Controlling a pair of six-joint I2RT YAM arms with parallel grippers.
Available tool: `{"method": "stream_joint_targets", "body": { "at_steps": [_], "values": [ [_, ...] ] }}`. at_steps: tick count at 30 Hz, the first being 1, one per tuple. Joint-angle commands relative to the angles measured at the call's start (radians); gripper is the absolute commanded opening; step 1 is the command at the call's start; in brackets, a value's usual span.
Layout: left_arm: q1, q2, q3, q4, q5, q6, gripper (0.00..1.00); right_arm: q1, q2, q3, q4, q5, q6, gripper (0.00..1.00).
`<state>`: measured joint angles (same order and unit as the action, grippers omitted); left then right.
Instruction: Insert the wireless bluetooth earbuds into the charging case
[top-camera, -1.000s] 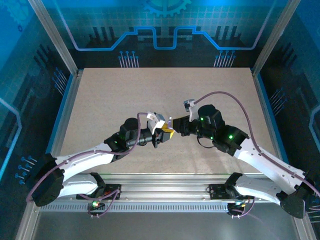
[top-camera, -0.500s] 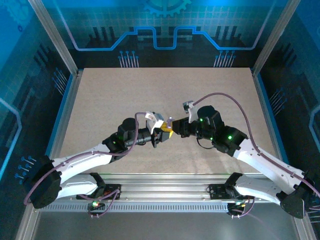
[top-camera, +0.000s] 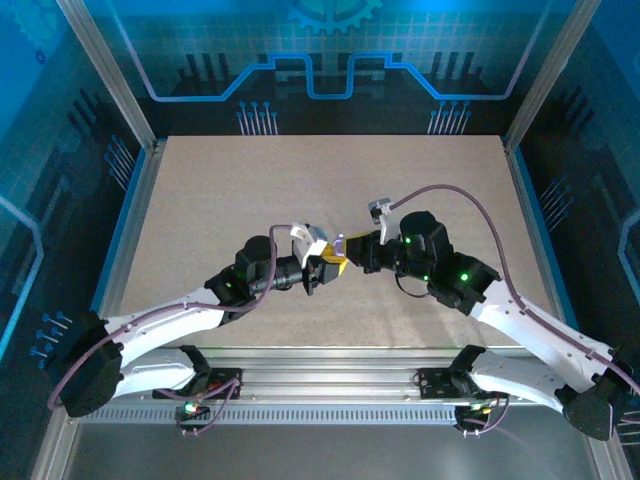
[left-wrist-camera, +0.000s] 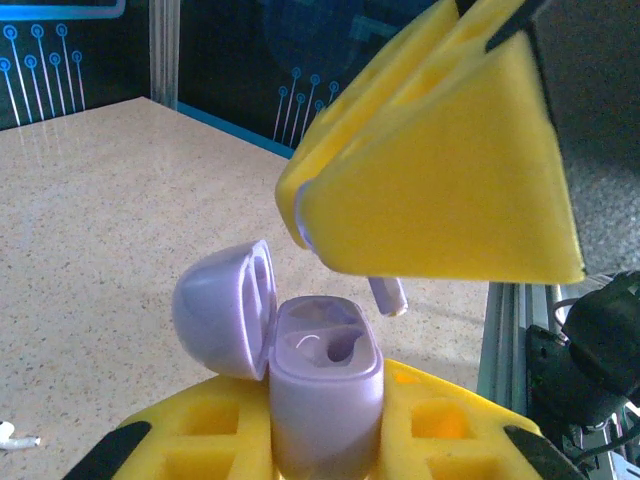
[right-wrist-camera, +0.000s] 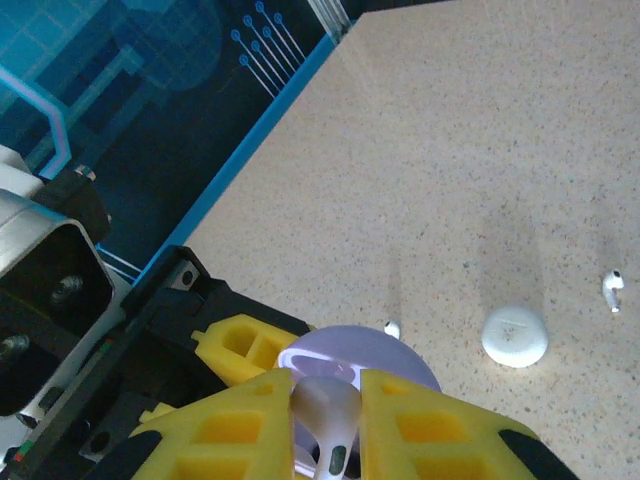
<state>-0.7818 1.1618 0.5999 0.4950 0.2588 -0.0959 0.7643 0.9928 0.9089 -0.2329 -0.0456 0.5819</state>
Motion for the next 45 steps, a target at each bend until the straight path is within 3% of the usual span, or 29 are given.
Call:
{"method": "stream_joint_targets", "body": {
  "at_steps": [1, 45],
  "values": [
    [-0.007, -0.017, 0.003, 0.048, 0.005, 0.004, 0.20, -0.010, -0.007, 0.013, 0.062, 0.023, -0.017, 0.20],
    [-0.007, -0.009, -0.001, 0.149, 0.005, -0.063, 0.20, 0.000, -0.022, -0.087, 0.163, -0.009, -0.008, 0.19]
  ]
}}
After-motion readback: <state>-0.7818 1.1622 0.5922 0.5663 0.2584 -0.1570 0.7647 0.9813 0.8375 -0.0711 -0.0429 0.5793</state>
